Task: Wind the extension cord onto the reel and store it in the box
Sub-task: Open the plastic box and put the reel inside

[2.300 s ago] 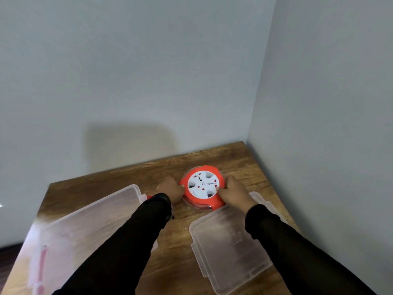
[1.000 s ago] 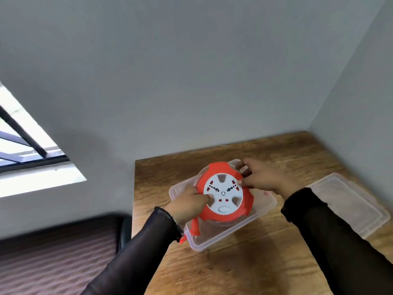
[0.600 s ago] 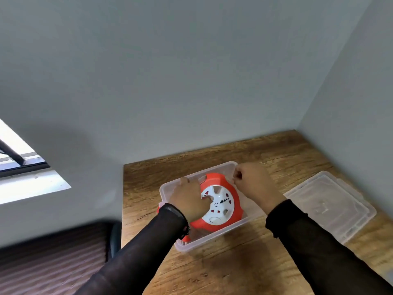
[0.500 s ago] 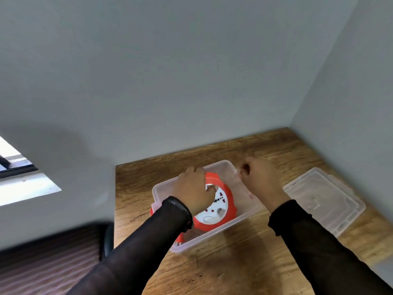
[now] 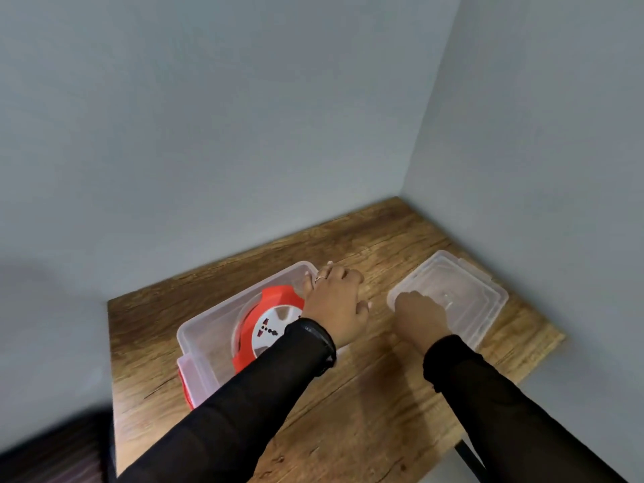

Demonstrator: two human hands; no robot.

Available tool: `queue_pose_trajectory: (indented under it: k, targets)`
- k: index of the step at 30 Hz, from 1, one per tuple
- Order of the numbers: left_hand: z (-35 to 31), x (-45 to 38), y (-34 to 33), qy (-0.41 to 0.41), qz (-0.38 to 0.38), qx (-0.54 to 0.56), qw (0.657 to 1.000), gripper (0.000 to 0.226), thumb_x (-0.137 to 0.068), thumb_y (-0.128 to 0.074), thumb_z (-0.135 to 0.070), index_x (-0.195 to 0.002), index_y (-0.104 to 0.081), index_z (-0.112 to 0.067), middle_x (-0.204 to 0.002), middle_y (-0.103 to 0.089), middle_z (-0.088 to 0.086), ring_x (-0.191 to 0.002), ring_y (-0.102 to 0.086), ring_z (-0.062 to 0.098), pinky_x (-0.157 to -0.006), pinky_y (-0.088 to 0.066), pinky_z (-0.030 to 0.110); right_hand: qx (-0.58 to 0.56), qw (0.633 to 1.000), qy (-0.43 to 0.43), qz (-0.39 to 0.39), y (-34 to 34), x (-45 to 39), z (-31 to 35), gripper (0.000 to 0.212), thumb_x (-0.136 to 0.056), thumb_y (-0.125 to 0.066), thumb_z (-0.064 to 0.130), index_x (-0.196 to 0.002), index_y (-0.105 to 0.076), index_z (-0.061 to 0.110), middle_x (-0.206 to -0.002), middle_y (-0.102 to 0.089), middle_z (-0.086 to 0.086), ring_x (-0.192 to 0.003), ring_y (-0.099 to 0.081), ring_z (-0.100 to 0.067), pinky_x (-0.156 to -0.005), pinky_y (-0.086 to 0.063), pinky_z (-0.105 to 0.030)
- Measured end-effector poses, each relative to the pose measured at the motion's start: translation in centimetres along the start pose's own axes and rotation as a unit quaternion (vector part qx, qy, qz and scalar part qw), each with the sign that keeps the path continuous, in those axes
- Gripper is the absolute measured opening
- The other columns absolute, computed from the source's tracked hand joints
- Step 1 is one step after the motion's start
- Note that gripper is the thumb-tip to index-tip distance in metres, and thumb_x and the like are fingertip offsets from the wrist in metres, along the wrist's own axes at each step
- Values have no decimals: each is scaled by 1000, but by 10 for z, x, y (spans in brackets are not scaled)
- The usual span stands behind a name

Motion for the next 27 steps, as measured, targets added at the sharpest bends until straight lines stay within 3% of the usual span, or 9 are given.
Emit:
queue_pose_trajectory:
  k: [3, 5, 7, 13, 16, 18, 20, 23, 27]
  targets:
    - [14, 1, 28, 17, -57, 41, 997, 45, -91, -53, -39, -132, -46, -24, -139, -44, 0, -136, -37, 23, -115, -21, 50, -18, 983, 22, -181, 80, 7, 3, 33, -82, -41, 15, -105, -53, -5, -103, -56, -22, -88, -59, -36, -68, -49, -37]
    - [31, 1, 53, 39, -106, 78, 991, 49, -90, -56, -39, -134, -45, -20, -139, -45, 3, -130, -44, 24, -110, -32, 48, -77, 937, 76, -333, 151, 30, 12, 23, -79, -48, 12, -85, -53, -10, -77, -57, -29, -62, -61, -40, -48, -45, -35]
    - [54, 5, 80, 66, -163, 136, 975, 55, -89, -60, -37, -136, -43, -16, -140, -43, 6, -130, -44, 24, -109, -36, 41, -177, 894, 108, -397, 205, 50, 13, 15, -89, -48, 9, -86, -49, -6, -72, -59, -30, -60, -60, -43, -49, -40, -36]
    - [137, 37, 143, 211, -277, 356, 867, 71, -94, -49, -49, -149, -24, -10, -154, -33, 14, -140, -35, 26, -113, -28, 33, -542, 769, 170, -293, 268, 54, 21, 22, -100, -32, 27, -97, -44, 9, -75, -67, -11, -59, -69, -20, -55, -55, -33]
    - [154, 60, 150, 224, -272, 464, 813, 46, -96, -46, -47, -122, -52, -9, -119, -65, 17, -99, -63, 29, -86, -49, 38, -650, 730, 135, -164, 241, 19, 45, 22, -101, -34, 25, -95, -47, 9, -69, -62, -12, -48, -65, -19, -44, -48, -25]
    - [159, 77, 153, 224, -262, 443, 828, 34, -97, -49, -38, -90, -55, -5, -86, -67, 16, -72, -61, 27, -58, -49, 28, -647, 748, 114, -96, 208, -2, 62, 22, -100, -38, 22, -89, -51, 7, -64, -60, -12, -42, -61, -16, -47, -46, -25]
    - [166, 100, 149, 269, -234, 344, 869, 38, -97, -51, -36, -69, -48, -9, -66, -55, 8, -60, -52, 23, -44, -39, 23, -576, 808, 110, -65, 169, -18, 76, 30, -98, -44, 23, -76, -56, 7, -62, -59, -12, -48, -61, -18, -53, -47, -28]
    - [176, 122, 127, 324, -127, 118, 930, 40, -97, -45, -39, -72, -59, -11, -70, -64, 7, -70, -62, 26, -57, -48, 26, -476, 872, 111, -36, 117, -26, 95, 43, -93, -49, 38, -72, -63, 3, -70, -66, -11, -71, -63, -25, -70, -49, -34]
    - [183, 133, 101, 356, -83, 10, 931, 49, -101, -35, -38, -112, -62, 1, -115, -67, 21, -108, -62, 36, -87, -48, 35, -391, 910, 133, -42, 84, -12, 120, 25, -91, -54, 29, -74, -58, 11, -69, -57, -3, -70, -55, -26, -58, -35, -30]
Point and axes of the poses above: each hand's wrist, its own x-axis away from the middle knuckle, its own y-axis out of the back of the hand, z = x × y, the point moved 10 cm from there along -x, towards the middle knuckle
